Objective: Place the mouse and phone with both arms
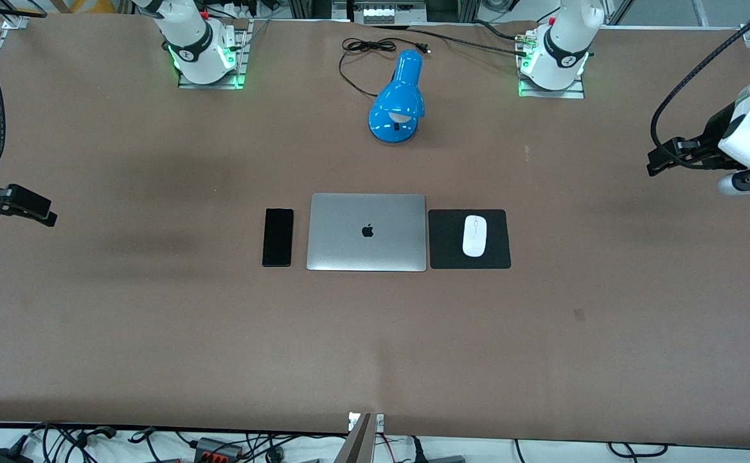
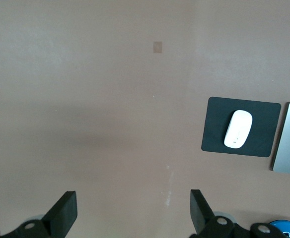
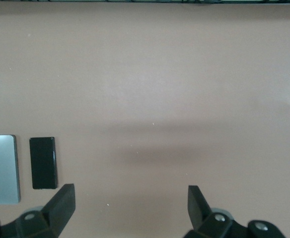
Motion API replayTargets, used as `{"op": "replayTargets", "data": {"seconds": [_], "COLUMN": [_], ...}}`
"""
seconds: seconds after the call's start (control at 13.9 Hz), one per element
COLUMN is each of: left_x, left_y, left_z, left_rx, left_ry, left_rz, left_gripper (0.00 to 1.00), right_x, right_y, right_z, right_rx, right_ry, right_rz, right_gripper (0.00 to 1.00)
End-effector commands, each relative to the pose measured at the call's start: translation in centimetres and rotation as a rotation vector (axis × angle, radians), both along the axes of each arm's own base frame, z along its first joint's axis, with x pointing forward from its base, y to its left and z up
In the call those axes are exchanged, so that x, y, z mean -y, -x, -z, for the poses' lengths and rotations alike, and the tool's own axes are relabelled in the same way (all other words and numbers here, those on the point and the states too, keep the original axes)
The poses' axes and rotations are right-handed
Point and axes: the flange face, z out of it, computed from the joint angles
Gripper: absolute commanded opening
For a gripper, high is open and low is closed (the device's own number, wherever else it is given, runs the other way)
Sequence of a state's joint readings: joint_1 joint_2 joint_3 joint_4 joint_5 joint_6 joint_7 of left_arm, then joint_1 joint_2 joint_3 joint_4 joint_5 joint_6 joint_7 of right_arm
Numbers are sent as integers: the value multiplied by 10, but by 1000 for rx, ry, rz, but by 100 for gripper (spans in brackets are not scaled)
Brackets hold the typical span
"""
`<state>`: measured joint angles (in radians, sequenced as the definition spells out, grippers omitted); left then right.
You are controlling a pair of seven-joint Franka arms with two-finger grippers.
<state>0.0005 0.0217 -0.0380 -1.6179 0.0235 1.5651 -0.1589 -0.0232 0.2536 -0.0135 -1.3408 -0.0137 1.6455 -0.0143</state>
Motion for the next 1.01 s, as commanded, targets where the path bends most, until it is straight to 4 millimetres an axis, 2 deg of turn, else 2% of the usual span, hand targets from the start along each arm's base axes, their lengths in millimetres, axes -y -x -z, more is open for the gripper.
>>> {"op": "replayTargets", "data": {"seconds": [0.0,0.22,0.36,0.58,0.79,0.93], "left_x": [4,2,0,1,1,0], "left_y": [1,1,1,1,0,0], "left_z": [-9,-8,-9,-10,-10,-10], "left_rx": [7,7,5,7,5,5], "left_ry": [0,2,2,2,2,2], "left_rz": [20,18,15,17,17,13], "left_gripper": [100,100,100,100,100,100], "right_x": [-2,-1,-2,-7,1,-1], "right_y": [32,58,66,66,69,71], "right_z": [5,14,19,15,13,9], "right_rx": [-14,-26,-38,-28,-36,-30], "right_ry": [16,14,9,3,1,1], "right_rz": [-27,-37,-37,-27,-26,-29], "right_gripper": [100,100,100,100,100,100]}}
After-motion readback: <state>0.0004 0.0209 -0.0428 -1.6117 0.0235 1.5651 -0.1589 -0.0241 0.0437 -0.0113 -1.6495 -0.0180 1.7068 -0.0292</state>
